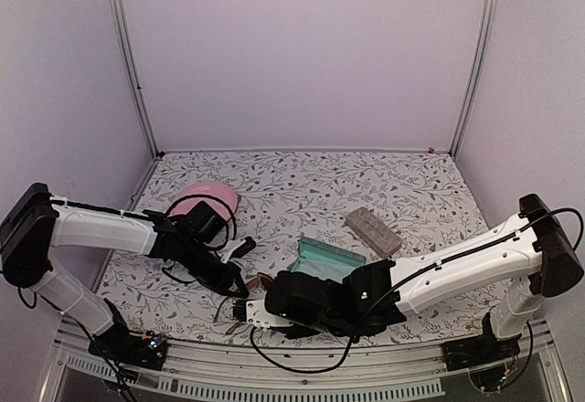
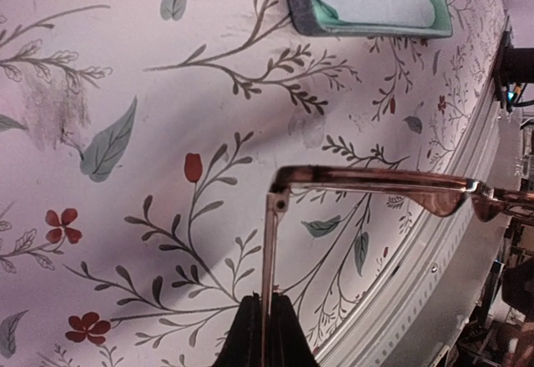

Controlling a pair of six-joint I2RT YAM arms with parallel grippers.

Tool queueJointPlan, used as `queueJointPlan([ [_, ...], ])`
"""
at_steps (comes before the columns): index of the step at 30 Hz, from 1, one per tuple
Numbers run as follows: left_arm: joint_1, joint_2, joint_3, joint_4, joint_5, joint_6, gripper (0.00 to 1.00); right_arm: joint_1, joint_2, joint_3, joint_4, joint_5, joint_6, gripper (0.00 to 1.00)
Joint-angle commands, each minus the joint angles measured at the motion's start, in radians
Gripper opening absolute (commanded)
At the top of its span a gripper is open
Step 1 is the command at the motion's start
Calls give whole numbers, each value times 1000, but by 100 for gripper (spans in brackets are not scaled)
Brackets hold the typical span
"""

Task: Organize the sunglasses
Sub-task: Pass from the left arm to the right

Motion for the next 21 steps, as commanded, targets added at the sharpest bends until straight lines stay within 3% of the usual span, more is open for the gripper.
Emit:
queueJointPlan([
  [1,-13,23,17,9,33,24,0,18,18,26,-18,64,-33,43],
  [14,-13,64,19,39,44,28,0,35,26,20,-8,106,-46,28],
  [18,-13,71,20,50,60,28,5,37,19,13,-1,111,-45,23],
  [21,-7,71,17,59,67,31,15,41,17,5,3,113,-44,20],
])
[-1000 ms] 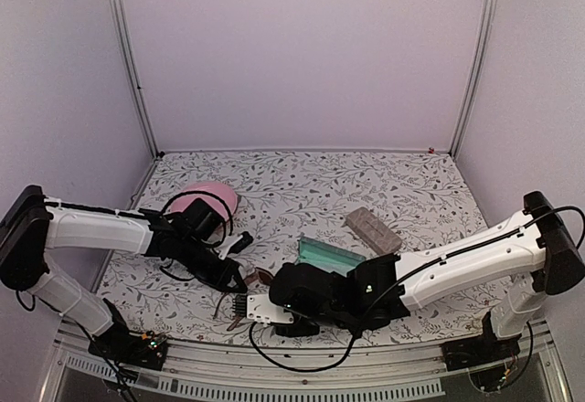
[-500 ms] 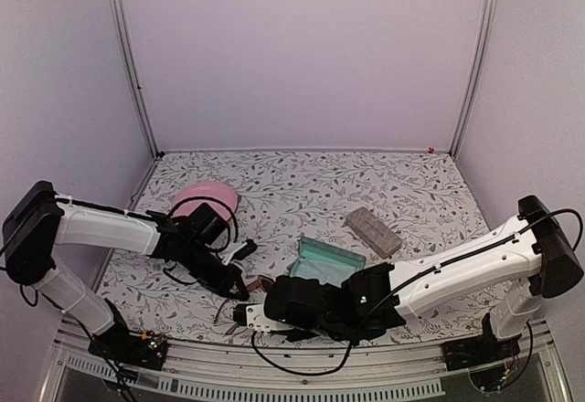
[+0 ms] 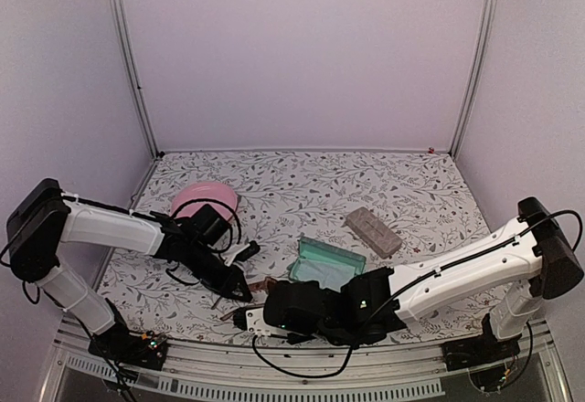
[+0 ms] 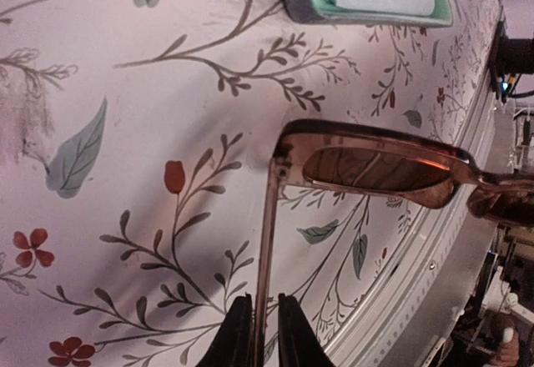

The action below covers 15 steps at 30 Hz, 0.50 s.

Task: Organize the sunglasses
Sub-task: Pass from the left arm to the right

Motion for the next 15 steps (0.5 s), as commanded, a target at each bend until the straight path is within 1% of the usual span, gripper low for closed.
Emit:
queueJointPlan([
  [1,-5,6,13,30,14,20,19,8,8,2,18,33,11,20],
  [3,1,-4,9,38,-6,25,27,11,6,-6,22,30,17,15],
  [8,21,-51,4,70,-29,12,47,15,-3,-20,38,24,60,11],
  [9,24,-63,3,80,-31,9,51,14,-9,-48,46,19,74,10],
  [11,30,-98,2,102,-40,3,56,14,-36,-74,76,10,92,8],
  [15,44,-181,-7,165,-64,-17,63,14,-110,-141,162,-19,132,6],
])
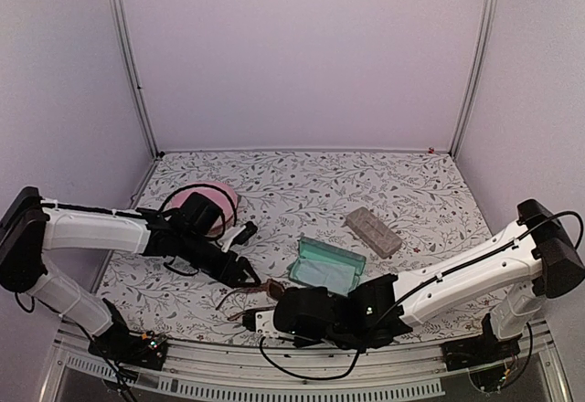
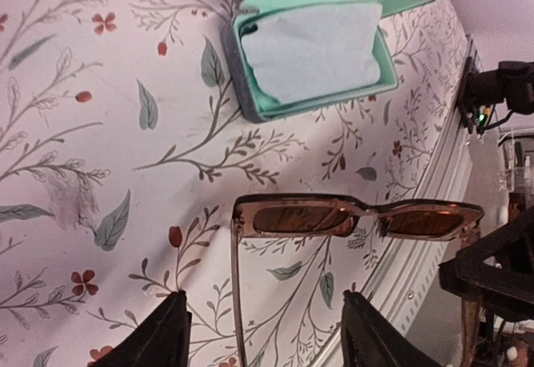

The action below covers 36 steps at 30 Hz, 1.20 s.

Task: Organize the sunglasses
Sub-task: Pass from the left arm to the right, then fold the left temple of the sunglasses on the sunglasses.

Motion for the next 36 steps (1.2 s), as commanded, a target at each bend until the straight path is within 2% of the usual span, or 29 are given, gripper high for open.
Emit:
queueJointPlan([
  [1,26,-103,-9,108,-47,-20,65,1,-117,-73,133,-38,80,5],
  [11,60,-280,-86,218,-208,-78,66,-132,-428,-329,440,-217,273,2],
  [17,69,-343,-119,244,-240,-93,66,-219,-565,-429,518,-330,371,2],
  [25,69,-349,-126,341,-226,-116,65,-251,-578,-436,528,-421,431,2],
  [36,16,-352,-115,409,-176,-153,60,-266,-548,-437,557,-455,478,1],
])
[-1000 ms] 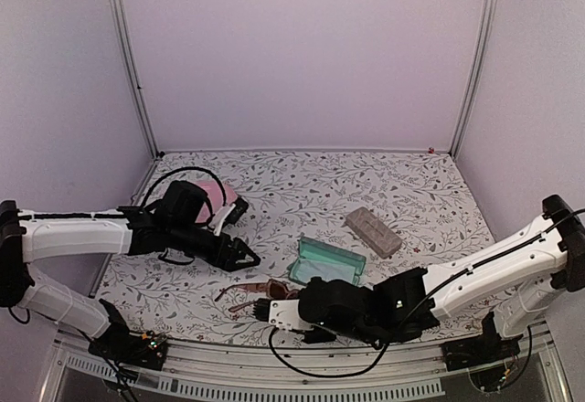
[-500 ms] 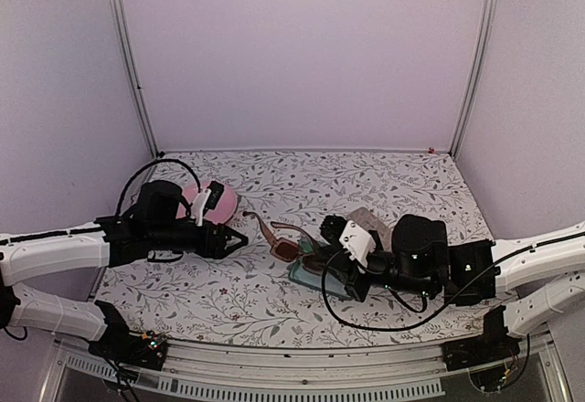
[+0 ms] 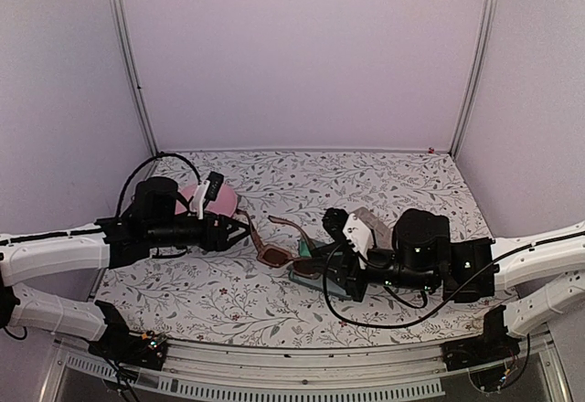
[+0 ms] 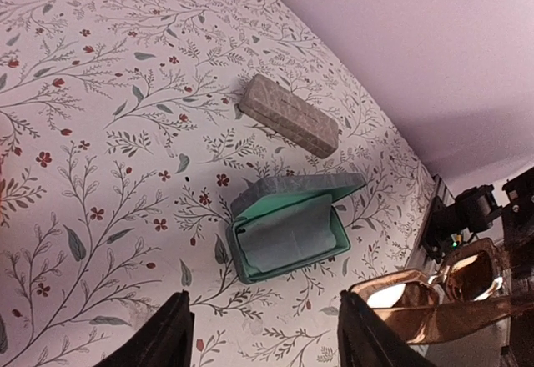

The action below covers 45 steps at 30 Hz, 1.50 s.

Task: Organize the sunglasses
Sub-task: Fold the left temple of the sunglasses on the sunglasses.

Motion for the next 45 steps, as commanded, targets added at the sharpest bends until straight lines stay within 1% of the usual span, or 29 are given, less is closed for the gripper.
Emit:
queueJointPlan([
  [1,-39,-17,0,57,19,-26,59,-11,20,-11,53,-28,39,1],
  [7,-84,-44,-6,69,4,-43,57,-17,38,-11,66,-38,48,1],
  [11,-103,-36,-16,69,8,-53,57,-24,40,-9,71,-43,53,1],
  [16,-146,0,-41,106,6,-78,56,-29,54,-4,81,-63,69,1],
  [25,-198,84,-27,108,-2,-70,56,-41,20,-45,142,-77,100,1],
  [38,-221,148,7,77,19,-3,56,-51,-13,-93,191,-88,122,2],
  [45,-235,202,24,90,82,38,56,-54,-12,-100,215,-93,133,2],
])
